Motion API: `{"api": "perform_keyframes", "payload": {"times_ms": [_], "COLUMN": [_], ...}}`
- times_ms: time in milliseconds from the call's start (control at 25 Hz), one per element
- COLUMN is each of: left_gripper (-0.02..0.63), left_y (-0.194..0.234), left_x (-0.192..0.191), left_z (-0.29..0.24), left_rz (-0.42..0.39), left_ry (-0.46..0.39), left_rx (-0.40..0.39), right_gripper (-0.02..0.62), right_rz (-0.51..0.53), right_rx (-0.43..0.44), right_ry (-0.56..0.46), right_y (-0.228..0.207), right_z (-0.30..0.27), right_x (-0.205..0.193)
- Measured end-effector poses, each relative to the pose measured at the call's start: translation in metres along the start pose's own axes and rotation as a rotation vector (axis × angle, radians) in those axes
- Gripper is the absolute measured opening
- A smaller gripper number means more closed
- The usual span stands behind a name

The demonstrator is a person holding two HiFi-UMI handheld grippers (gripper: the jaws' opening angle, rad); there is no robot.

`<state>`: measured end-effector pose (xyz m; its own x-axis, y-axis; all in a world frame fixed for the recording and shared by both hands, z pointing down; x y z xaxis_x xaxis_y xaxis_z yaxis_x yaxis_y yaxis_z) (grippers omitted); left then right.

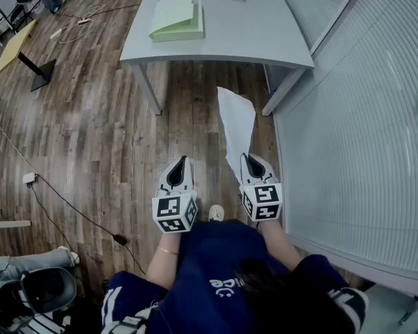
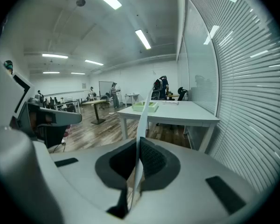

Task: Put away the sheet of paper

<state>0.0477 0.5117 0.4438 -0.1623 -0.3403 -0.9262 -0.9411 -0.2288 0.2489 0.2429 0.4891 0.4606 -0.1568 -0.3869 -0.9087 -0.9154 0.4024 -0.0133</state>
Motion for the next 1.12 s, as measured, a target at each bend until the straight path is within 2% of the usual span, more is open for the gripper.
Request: {"api": "perform_keyframes", "payload": {"times_ms": [320,560,920,1120], "left_gripper": [0.005,0.005,0.005,0.005], "left_y": [0.036,0.077,0.119,0.133], "left_x": [0.015,0.037,0.071,0.075], "left_z": [-0.021,-0.054,-0.086,-0.097], "left_rz": [-0.016,-0.015,-0.063,-0.077], "left_ry": [-0.002,0.005,-0.021,-0.019], "left_rx": [-0.012,-0.033,-0.115,-0.107], "right_gripper": [0.008,0.008,0.009,0.009], "right_rz": [-0.013,-0.101,-0.102,-0.09], "right_rx": [-0.024,-0.06,-0.123,-0.121], "right_ry": [0.023,0.013,-0.037,-0.044], "right_y": [0.018,0.021,0.043,0.051], "right_z": [-0.036,-0.079,-0.122,-0.139], "right_x": [0.009,0.029,0.063,0.069]}}
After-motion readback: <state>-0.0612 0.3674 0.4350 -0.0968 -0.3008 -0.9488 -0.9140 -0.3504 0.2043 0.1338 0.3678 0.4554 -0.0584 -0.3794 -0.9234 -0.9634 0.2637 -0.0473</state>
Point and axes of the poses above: the fingertips, and each gripper's own axes: z backward along the fingers, y to its left, x out of its top, the point moved 4 cm from there along z, backward along the fingers, and after that the axes turned 1 degree about -x, right-handed, at the moved point
